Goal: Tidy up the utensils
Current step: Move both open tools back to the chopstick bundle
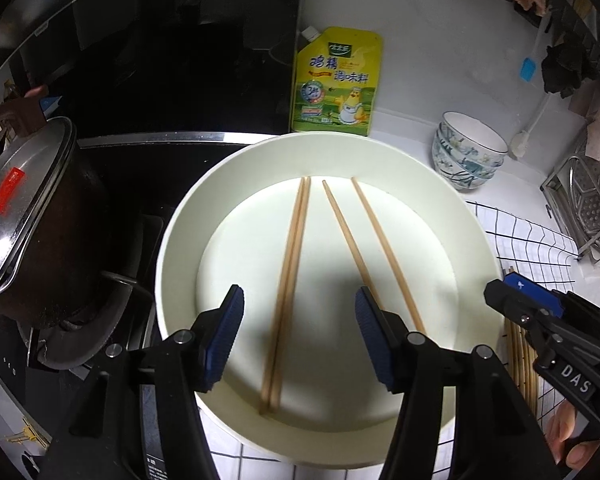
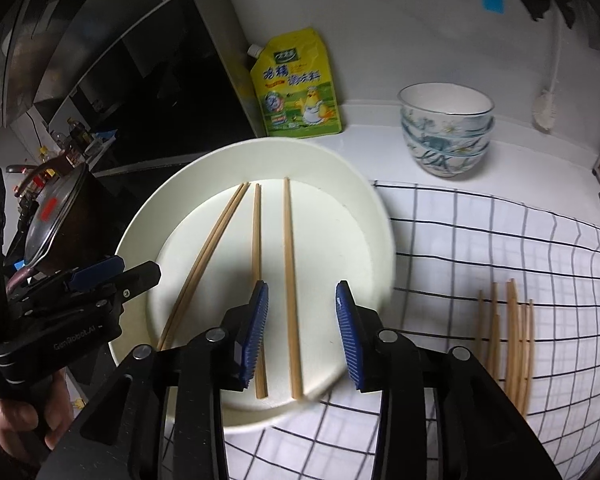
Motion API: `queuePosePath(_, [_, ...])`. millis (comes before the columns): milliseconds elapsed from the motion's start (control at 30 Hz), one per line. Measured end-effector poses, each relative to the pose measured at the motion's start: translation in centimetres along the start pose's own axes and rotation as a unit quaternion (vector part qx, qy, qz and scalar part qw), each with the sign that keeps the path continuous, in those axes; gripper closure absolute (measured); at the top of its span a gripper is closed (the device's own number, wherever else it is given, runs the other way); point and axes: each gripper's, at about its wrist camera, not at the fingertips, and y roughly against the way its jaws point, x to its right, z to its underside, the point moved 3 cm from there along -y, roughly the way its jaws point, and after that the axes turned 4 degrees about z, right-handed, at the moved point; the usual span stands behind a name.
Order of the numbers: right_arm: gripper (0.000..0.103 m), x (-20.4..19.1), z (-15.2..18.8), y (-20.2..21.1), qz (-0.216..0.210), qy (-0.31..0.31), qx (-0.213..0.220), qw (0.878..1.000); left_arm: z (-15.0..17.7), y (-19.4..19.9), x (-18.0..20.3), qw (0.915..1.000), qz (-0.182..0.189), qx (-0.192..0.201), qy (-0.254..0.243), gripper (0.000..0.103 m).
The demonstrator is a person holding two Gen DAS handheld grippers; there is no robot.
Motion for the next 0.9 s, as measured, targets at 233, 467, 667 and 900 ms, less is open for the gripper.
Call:
queuePosePath(233, [0.068, 2.0, 0.0, 2.5, 0.003, -0.008, 0.017, 1.0, 0.2, 0.7, 2.3, 0.9998, 0.019, 0.003, -0.01, 0.046])
queuePosePath(467, [0.066, 4.5, 0.5, 4.9, 0.001, -0.039, 0.048, 0.998, 0.5, 1.9, 4.2, 0.9995, 0.021, 0.013, -0.02, 0.044])
queuePosePath(667, [0.066, 7.3, 1.8, 6.2, 0.007, -0.047, 0.051, 0.998, 1.4, 2.1, 6.9, 0.9992, 0.028, 0.008, -0.027, 0.044])
queuePosePath(900, [0.064, 13.2, 4.1, 7.6, 0.037, -0.064, 0.043, 0.996, 2.8, 1.6, 11.7, 0.9981, 0.049, -0.004, -0.038, 0.042])
